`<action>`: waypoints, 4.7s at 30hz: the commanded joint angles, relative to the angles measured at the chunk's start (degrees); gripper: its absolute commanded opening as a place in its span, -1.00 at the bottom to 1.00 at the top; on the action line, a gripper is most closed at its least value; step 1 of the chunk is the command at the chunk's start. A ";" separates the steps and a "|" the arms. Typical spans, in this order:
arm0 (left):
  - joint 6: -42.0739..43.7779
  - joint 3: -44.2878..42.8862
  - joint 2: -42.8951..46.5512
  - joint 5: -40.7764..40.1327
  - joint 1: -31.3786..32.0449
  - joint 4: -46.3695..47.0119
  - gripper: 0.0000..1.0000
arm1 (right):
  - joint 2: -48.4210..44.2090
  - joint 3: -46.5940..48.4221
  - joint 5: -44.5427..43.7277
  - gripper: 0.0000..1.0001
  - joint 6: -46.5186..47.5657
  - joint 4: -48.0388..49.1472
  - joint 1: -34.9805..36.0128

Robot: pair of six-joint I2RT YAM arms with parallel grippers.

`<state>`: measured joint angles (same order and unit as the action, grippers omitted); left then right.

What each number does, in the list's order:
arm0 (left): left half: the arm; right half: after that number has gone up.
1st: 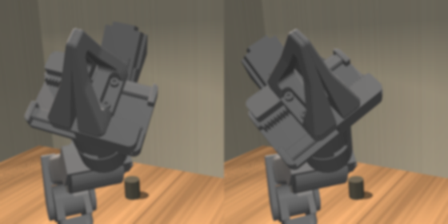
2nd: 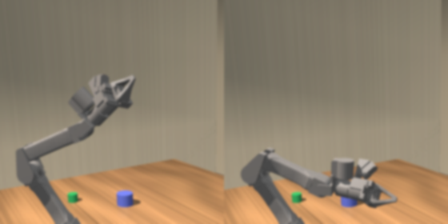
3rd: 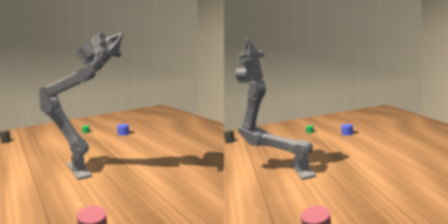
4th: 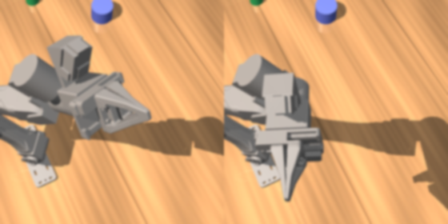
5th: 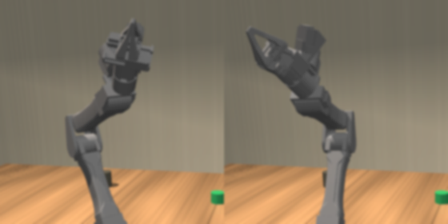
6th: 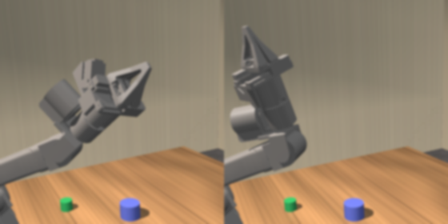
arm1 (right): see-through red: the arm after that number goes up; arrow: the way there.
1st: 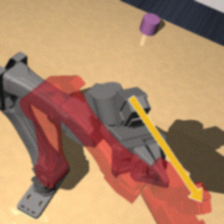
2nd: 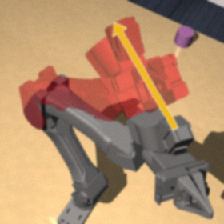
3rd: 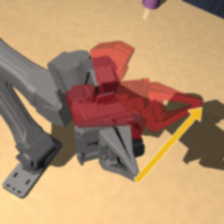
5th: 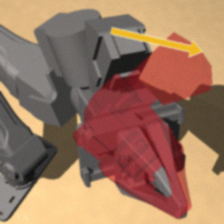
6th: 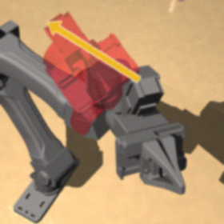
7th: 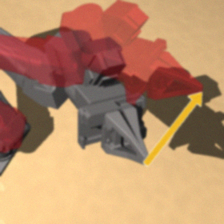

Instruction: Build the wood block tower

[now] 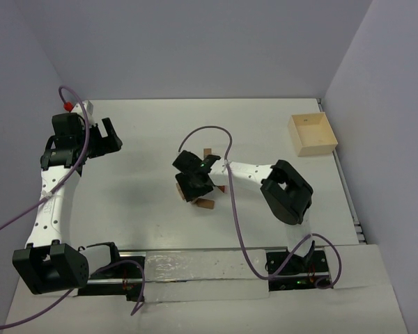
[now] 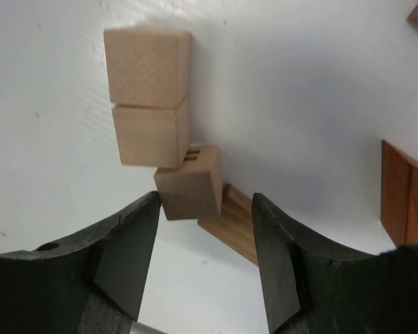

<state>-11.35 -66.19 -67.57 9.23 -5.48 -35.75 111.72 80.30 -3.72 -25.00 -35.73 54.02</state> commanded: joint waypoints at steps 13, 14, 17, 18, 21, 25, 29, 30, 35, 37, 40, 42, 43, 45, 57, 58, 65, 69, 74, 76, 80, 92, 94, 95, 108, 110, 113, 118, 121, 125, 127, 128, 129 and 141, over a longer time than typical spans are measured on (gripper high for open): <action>0.28 -0.34 -0.28 0.79 -0.50 2.00 0.98 | -7.11 -11.90 -9.83 0.26 -2.80 22.05 3.47; 0.24 -0.38 -0.36 0.82 -0.50 2.00 0.98 | -6.85 -11.41 -10.09 0.25 -3.21 21.03 3.58; 0.15 -0.47 -0.46 0.79 -0.50 2.00 0.99 | -6.42 -10.96 -10.69 0.23 -3.87 19.73 3.81; 0.19 -0.55 -0.46 0.70 -0.50 1.92 0.99 | -6.54 -11.25 -10.90 0.22 -3.84 19.94 3.77; 0.19 -0.43 -0.28 0.68 -0.50 1.84 0.99 | -6.46 -11.27 -11.81 0.16 -3.74 19.97 3.72; 0.24 -0.38 -0.15 0.48 -0.50 2.00 0.99 | -6.24 -10.65 -11.65 0.11 -4.09 18.73 3.81; 0.27 -0.26 0.07 0.52 -0.50 2.00 0.99 | -7.11 -11.71 -12.19 0.02 -4.27 18.67 3.81; 0.28 -0.25 0.12 0.48 -0.50 2.04 0.99 | -7.40 -11.89 -12.28 -0.09 -4.32 18.63 3.77; 0.28 -0.17 0.16 0.26 -0.49 2.08 0.98 | -8.17 -10.89 -11.92 -0.64 -4.45 17.22 3.72; 0.28 -0.16 0.16 0.33 -0.51 2.07 0.99 | -8.99 -10.38 -12.15 -0.91 -4.37 16.28 3.74; 0.11 -0.27 -0.11 0.17 -0.50 2.17 0.98 | -12.94 -8.82 -14.49 -1.00 -4.45 12.94 3.54; 0.47 -1.13 -0.55 -0.12 -0.50 1.95 0.99 | -14.61 -6.94 -16.09 -1.00 -4.96 10.69 2.74; 0.59 -1.57 -0.95 -0.29 -0.50 1.80 0.99 | -15.20 -6.10 -16.50 -1.00 -5.22 9.67 2.22; 0.63 -2.30 -1.53 -0.62 -0.45 1.65 0.98 | -16.09 -4.75 -16.06 -1.00 -5.62 8.21 0.80; 0.28 -1.39 -0.81 -0.80 -0.50 2.96 0.99 | -11.79 3.46 -12.79 -1.00 -8.93 -0.83 -7.79; 0.28 -1.30 -0.81 -0.80 -0.50 2.96 0.98 | -11.69 3.46 -12.81 -1.00 -9.01 -0.40 -7.88; 0.71 -0.35 0.07 -1.14 -0.50 3.31 0.99 | -7.99 6.43 -13.87 -1.00 -9.18 0.03 -9.30; 0.63 -0.25 0.07 -0.98 -0.50 3.58 0.99 | -5.13 7.06 -13.59 -1.00 -9.37 0.13 -9.81; 0.72 -0.03 -0.11 -0.84 -0.50 3.62 0.99 | -3.92 7.01 -13.28 -1.00 -9.19 1.41 -10.03; 0.68 0.14 -0.11 -0.75 -0.50 3.71 0.98 | -3.66 7.06 -13.20 -1.00 -9.19 1.80 -10.21; 0.55 0.10 -0.19 -0.62 -0.50 3.75 0.99 | -2.56 7.58 -13.06 -1.00 -8.93 2.15 -10.86; 0.37 0.01 -0.56 -0.36 -0.50 3.92 0.99 | -1.01 8.30 -12.42 -1.00 -7.99 3.21 -12.25; 0.37 -0.07 -0.58 -0.36 -0.50 3.85 0.98 | -0.73 8.82 -12.45 -1.00 -7.97 3.21 -12.52; 0.37 -0.16 -0.63 -0.36 -0.50 3.76 0.98 | -0.52 9.19 -12.46 -1.00 -7.87 3.20 -12.63; 0.37 0.28 -0.18 -0.44 -0.42 3.94 0.99 | 1.51 10.86 -13.15 -1.00 -7.69 3.02 -13.59; 0.45 0.44 0.05 -0.45 -0.49 4.01 0.98 | 1.89 11.24 -13.07 -1.00 -7.54 2.87 -13.59; 0.46 0.54 0.08 -0.44 -0.50 4.01 0.99 | 2.37 11.37 -13.07 -1.00 -7.61 2.77 -13.78; 0.46 0.71 0.17 -0.27 -0.42 4.02 0.99 | 2.62 11.88 -13.06 -1.00 -7.78 2.69 -14.20; 0.41 0.72 0.16 -0.18 -0.50 4.15 0.99 | 2.64 12.24 -12.90 -1.00 -7.79 2.30 -14.33; 0.37 0.63 0.16 -0.18 -0.46 4.11 0.99 | 2.50 12.46 -13.02 -1.00 -7.65 2.16 -14.29; 0.35 0.61 0.09 -0.16 -0.43 4.11 0.99 | 2.60 12.82 -13.15 -1.00 -7.49 2.07 -14.31; 0.29 0.54 0.16 -0.09 -0.50 4.11 0.99 | 2.82 13.06 -13.17 -1.00 -7.33 2.07 -14.38; 0.37 0.54 0.16 -0.11 -0.50 4.09 0.99 | 2.93 13.23 -13.24 -1.00 -7.27 2.06 -14.40; 0.46 0.67 0.20 -0.09 -0.46 4.11 0.99 | 4.21 14.31 -13.02 -1.00 -7.35 1.58 -14.91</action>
<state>-11.32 -65.47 -69.01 8.60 -5.48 -33.86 114.80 91.73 -15.42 -32.47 -34.29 39.66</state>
